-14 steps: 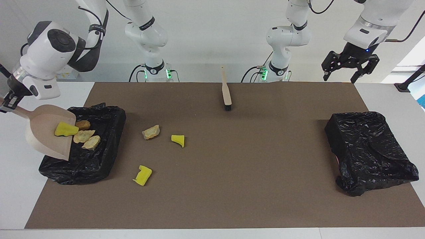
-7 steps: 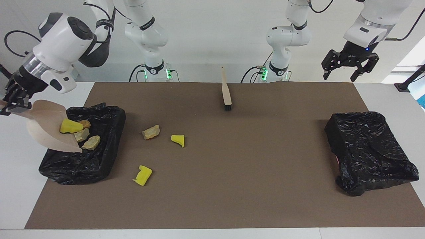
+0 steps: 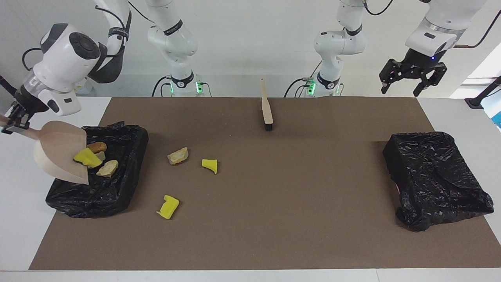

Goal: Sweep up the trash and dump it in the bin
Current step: 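Carry the empty dustpan with the right gripper back onto the mat center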

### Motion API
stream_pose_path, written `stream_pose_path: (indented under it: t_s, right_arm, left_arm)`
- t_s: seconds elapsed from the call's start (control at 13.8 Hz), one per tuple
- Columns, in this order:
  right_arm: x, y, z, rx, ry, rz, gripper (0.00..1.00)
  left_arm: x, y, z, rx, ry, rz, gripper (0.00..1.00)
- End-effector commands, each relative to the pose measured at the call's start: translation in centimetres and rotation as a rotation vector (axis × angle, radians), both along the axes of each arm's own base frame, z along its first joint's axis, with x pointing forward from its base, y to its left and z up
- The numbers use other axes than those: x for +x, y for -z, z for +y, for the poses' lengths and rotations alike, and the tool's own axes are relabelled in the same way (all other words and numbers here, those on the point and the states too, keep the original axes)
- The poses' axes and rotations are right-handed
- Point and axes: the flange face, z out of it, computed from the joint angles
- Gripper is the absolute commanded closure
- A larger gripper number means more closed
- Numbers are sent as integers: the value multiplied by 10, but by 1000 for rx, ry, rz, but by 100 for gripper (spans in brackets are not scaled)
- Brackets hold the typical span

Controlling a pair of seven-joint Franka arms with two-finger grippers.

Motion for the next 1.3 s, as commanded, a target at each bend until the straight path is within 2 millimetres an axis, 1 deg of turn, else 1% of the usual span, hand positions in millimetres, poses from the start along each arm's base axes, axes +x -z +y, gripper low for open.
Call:
stream_pose_path:
  t_s: [0.0, 0.07, 0.14, 0.29, 0.51, 0.65, 0.72, 0.8, 0.87, 1.01, 1.08, 1.23]
  right_arm:
    - [-12, -45, -4, -49, -10, -11, 100]
    - [-17, -54, -1, -47, -6, -14, 100]
    - [-19, -55, 3, -14, 17, -11, 100]
    - [-23, -53, 4, 90, 83, -20, 100]
    - [-26, -41, 5, 293, 158, -60, 100]
    - [-35, -34, 11, 406, 293, -126, 100]
    - [-39, -29, 16, 445, 412, -176, 100]
    - [-43, -28, 30, 474, 508, -224, 100]
    - [-46, -22, 45, 519, 603, -256, 100]
    - [-52, -12, 55, 590, 781, -323, 100]
    - [-49, 1, 76, 633, 870, -343, 100]
    - [-49, 22, 100, 677, 1051, -405, 100]
  left_arm:
    - [-9, 1, 2, -9, -5, 16, 0]
    - [-9, 1, 3, -9, -6, 21, 0]
    - [-10, 0, 3, -7, -6, 20, 0]
    - [-12, 2, 4, -3, -7, 40, 0]
    - [-14, 2, 5, 0, -8, 57, 0]
    - [-14, 2, 5, 0, -8, 54, 0]
    - [-14, 1, 5, 0, -8, 49, 0]
    - [-13, 1, 4, 0, -7, 48, 0]
    - [-13, 1, 4, 0, -7, 48, 0]
    - [-13, 1, 4, 0, -7, 48, 0]
    - [-13, 1, 5, -1, -8, 48, 0]
    - [-13, 1, 5, -1, -8, 48, 0]
